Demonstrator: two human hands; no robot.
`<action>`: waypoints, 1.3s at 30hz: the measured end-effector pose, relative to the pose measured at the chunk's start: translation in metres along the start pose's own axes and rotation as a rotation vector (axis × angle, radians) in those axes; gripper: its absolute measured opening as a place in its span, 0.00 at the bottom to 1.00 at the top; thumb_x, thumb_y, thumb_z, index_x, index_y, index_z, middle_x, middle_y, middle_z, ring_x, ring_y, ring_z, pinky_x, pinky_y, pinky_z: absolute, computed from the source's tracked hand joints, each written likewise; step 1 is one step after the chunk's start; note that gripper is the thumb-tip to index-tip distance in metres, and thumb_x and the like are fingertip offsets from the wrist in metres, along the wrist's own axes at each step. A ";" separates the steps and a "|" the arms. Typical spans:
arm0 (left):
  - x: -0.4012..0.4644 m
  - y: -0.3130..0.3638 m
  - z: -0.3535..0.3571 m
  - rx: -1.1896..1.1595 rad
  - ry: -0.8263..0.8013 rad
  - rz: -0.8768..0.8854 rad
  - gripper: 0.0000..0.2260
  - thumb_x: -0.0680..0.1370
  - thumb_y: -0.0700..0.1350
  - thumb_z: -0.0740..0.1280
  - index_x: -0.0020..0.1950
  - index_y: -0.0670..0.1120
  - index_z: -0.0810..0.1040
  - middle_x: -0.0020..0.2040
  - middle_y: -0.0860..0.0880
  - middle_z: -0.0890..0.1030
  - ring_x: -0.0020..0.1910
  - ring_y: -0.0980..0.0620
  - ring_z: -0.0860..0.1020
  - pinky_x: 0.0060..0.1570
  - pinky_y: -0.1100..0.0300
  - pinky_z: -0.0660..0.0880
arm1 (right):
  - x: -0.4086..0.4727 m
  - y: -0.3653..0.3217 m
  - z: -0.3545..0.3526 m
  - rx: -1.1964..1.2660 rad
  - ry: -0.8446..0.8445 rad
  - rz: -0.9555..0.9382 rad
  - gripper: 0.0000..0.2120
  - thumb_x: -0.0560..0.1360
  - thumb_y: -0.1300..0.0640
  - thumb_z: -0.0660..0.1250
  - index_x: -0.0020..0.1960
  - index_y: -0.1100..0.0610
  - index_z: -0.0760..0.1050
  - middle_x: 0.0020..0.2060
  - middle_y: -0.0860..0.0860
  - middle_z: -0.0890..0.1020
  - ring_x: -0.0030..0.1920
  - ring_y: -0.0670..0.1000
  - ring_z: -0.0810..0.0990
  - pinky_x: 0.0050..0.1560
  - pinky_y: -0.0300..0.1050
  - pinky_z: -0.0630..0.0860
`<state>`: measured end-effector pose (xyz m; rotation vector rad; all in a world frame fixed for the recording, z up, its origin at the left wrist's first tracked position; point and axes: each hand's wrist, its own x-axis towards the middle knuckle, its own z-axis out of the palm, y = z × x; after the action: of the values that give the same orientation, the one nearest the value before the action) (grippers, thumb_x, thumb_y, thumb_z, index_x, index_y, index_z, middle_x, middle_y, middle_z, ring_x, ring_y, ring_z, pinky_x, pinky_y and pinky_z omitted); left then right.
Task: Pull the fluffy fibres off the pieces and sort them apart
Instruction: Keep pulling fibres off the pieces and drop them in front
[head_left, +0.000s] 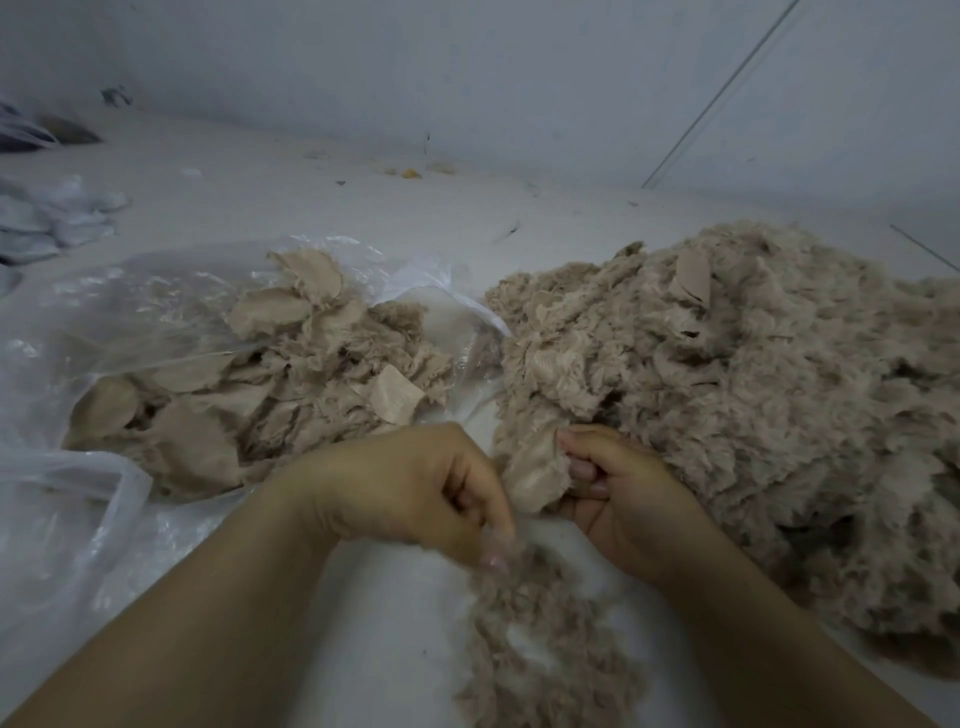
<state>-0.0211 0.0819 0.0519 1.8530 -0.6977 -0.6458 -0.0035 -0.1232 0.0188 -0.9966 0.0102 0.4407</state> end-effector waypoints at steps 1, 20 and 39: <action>-0.002 -0.001 0.000 0.094 -0.095 -0.035 0.06 0.71 0.45 0.76 0.47 0.46 0.85 0.25 0.49 0.72 0.24 0.52 0.63 0.27 0.62 0.60 | 0.000 0.000 -0.001 -0.011 -0.011 0.010 0.12 0.72 0.60 0.63 0.31 0.57 0.65 0.22 0.48 0.62 0.19 0.43 0.60 0.34 0.42 0.71; 0.030 0.013 0.036 -0.185 0.662 -0.025 0.12 0.82 0.40 0.61 0.38 0.40 0.70 0.27 0.45 0.73 0.22 0.53 0.68 0.22 0.64 0.65 | -0.002 0.000 -0.004 -0.163 -0.141 -0.004 0.07 0.73 0.66 0.64 0.48 0.69 0.76 0.41 0.66 0.78 0.34 0.52 0.77 0.35 0.40 0.74; 0.031 0.004 0.032 -0.318 0.743 -0.087 0.19 0.74 0.56 0.70 0.43 0.39 0.77 0.30 0.43 0.76 0.21 0.50 0.68 0.21 0.64 0.63 | 0.000 0.004 -0.008 -0.162 -0.041 -0.027 0.13 0.68 0.57 0.71 0.49 0.64 0.81 0.38 0.57 0.83 0.33 0.48 0.78 0.29 0.36 0.73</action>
<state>-0.0235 0.0385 0.0408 1.6555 -0.0203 -0.0772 -0.0032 -0.1275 0.0111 -1.1451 -0.0770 0.4426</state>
